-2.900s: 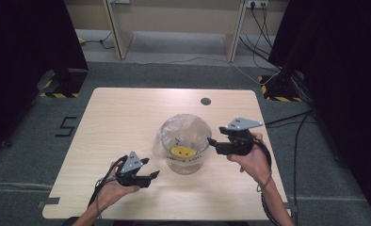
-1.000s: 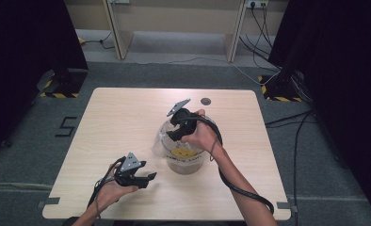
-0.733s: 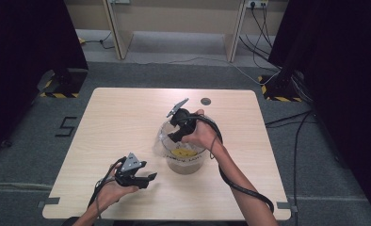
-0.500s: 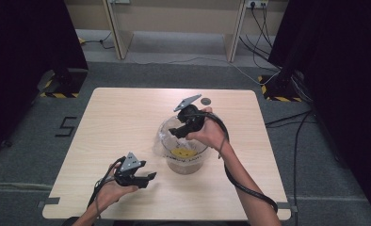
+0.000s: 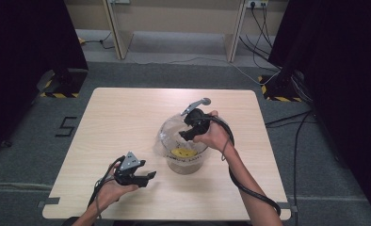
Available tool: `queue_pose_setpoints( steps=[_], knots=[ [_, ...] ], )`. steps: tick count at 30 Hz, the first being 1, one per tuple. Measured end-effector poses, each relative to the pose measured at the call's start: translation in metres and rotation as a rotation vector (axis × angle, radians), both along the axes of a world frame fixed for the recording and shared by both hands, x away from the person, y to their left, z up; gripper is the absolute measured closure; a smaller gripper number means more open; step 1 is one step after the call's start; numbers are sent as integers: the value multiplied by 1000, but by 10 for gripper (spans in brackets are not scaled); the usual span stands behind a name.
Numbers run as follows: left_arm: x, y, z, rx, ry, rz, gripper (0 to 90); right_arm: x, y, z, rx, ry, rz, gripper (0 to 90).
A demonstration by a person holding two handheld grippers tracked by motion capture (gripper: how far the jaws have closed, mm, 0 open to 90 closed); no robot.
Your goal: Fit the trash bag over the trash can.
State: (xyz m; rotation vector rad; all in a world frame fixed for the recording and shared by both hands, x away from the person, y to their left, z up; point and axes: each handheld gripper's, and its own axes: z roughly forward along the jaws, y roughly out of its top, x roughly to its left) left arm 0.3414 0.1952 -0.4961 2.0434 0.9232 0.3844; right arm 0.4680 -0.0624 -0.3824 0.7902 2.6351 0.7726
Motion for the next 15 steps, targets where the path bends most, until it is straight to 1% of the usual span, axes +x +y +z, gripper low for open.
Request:
queue_pose_setpoints(
  steps=[1,2,3,4,5,7,9,11,12,13,14,15],
  knots=[
    [0,0,0,0,0,0,355,0,0,0,0,0,0,416],
    [0,0,0,0,0,-2,355,0,1,-4,-34,4,5,414],
    [0,0,0,-1,-1,-1,355,0,1,-6,-41,4,15,411],
    [0,0,1,-1,-4,-1,355,-1,1,-5,-32,5,20,409],
    [-1,0,2,-5,-9,0,354,-2,0,-3,-6,1,17,407],
    [-1,2,6,-11,-15,7,354,-7,-5,8,70,-22,11,406],
    [-1,4,11,-23,-30,14,354,-14,-12,21,127,-58,16,406],
    [-3,7,19,-34,-51,17,353,-20,-22,34,144,-103,-1,401],
    [-4,8,26,-46,-67,22,352,-22,-28,39,152,-128,-17,399],
    [-4,8,26,-46,-67,22,351,-24,-34,43,155,-144,-35,396],
    [-5,11,36,-62,-93,28,350,-24,-39,43,145,-148,-52,391],
    [-5,11,42,-68,-110,28,348,-23,-43,43,130,-148,-68,384]
  ],
)
